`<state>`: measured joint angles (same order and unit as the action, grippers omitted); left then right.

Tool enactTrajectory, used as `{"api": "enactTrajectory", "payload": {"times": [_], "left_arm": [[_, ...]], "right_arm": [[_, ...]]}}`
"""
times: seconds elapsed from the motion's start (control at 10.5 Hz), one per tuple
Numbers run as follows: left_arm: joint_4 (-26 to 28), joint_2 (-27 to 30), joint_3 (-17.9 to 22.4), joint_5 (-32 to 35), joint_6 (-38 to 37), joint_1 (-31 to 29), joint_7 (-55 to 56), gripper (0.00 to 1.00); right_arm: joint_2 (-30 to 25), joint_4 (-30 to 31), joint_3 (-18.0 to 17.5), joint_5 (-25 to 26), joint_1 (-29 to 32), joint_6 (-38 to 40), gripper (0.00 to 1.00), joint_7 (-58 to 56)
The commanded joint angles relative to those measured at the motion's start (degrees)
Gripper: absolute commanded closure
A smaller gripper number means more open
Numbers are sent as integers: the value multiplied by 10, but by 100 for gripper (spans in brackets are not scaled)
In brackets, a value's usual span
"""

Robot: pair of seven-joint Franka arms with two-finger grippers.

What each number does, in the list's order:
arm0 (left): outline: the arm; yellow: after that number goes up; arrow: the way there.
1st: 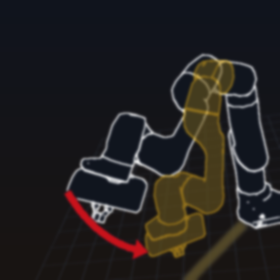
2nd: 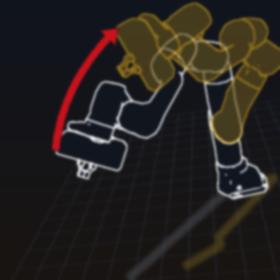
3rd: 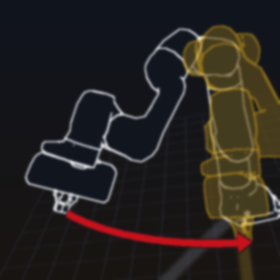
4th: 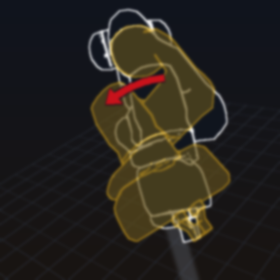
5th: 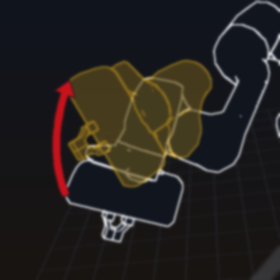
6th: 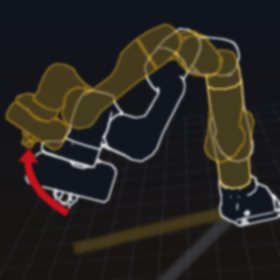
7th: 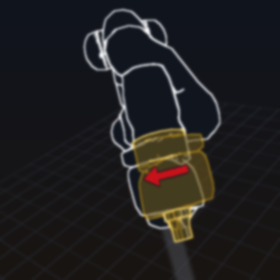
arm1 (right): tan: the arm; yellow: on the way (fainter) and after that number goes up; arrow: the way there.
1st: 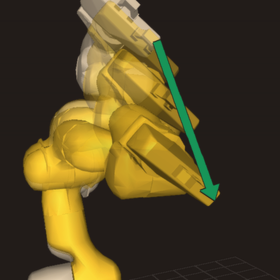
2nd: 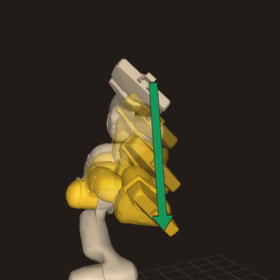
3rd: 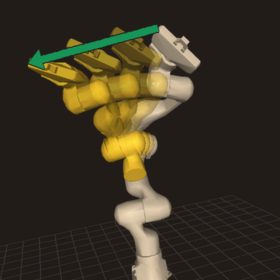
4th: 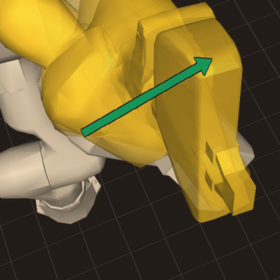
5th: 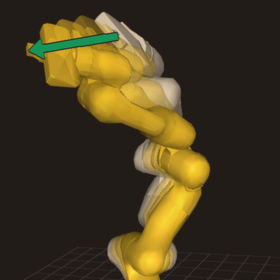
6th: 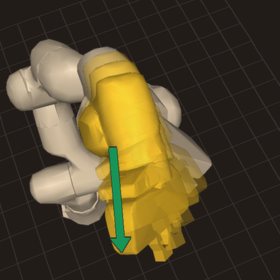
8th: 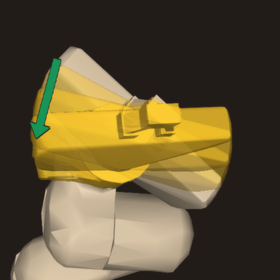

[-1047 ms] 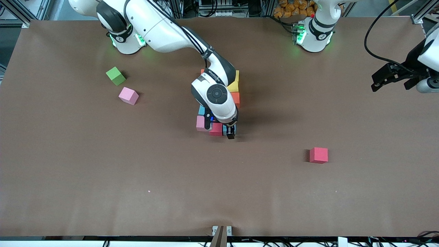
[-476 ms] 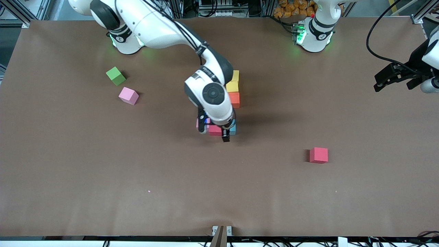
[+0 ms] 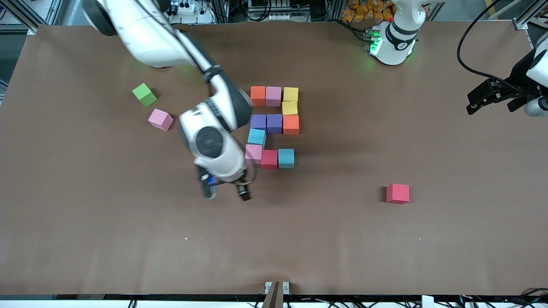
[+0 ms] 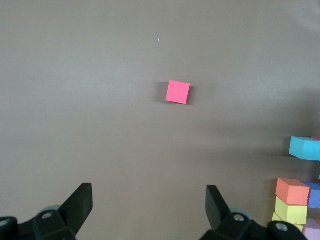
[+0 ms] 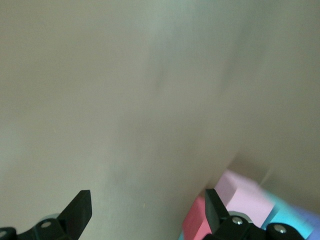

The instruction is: Form number 2 with 11 blocks

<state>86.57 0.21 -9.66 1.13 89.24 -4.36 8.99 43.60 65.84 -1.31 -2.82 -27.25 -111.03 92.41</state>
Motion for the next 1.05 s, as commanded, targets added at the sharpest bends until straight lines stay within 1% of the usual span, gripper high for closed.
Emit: {"api": "enactTrajectory", "payload": {"times": [0.0, 0.19, 0.29, 0.48, 0.67, 0.76, 0.86, 0.95], "left_arm": [[-7, -5, -4, 10, -5, -4, -6, 0], [-6, -5, -4, 11, -5, -1, -6, 0], [-7, -2, -4, 10, -5, -1, -2, 0], [-7, -1, -3, 11, -6, -4, -5, 0], [-7, -1, -3, 10, -6, -3, -1, 0], [-6, -1, -3, 11, -6, -3, -5, 0], [-6, 1, -4, 10, -6, -3, -10, 0], [-6, 3, -5, 10, -7, -3, -9, 0]], "right_arm": [[-35, 11, -11, 7, 76, 39, 0, -174], [-52, 11, -10, 8, 141, 80, 0, -362], [-86, 20, -11, 4, 176, 99, 0, -460], [-167, 87, -9, 2, 209, 135, 0, -645], [-255, 144, -10, 1, 235, 157, 0, -773], [-295, 160, -5, 1, 237, 165, 0, -834], [-334, 170, 25, 1, 228, 166, 0, -882], [-361, 170, 35, 1, 225, 164, 0, -919]]}}
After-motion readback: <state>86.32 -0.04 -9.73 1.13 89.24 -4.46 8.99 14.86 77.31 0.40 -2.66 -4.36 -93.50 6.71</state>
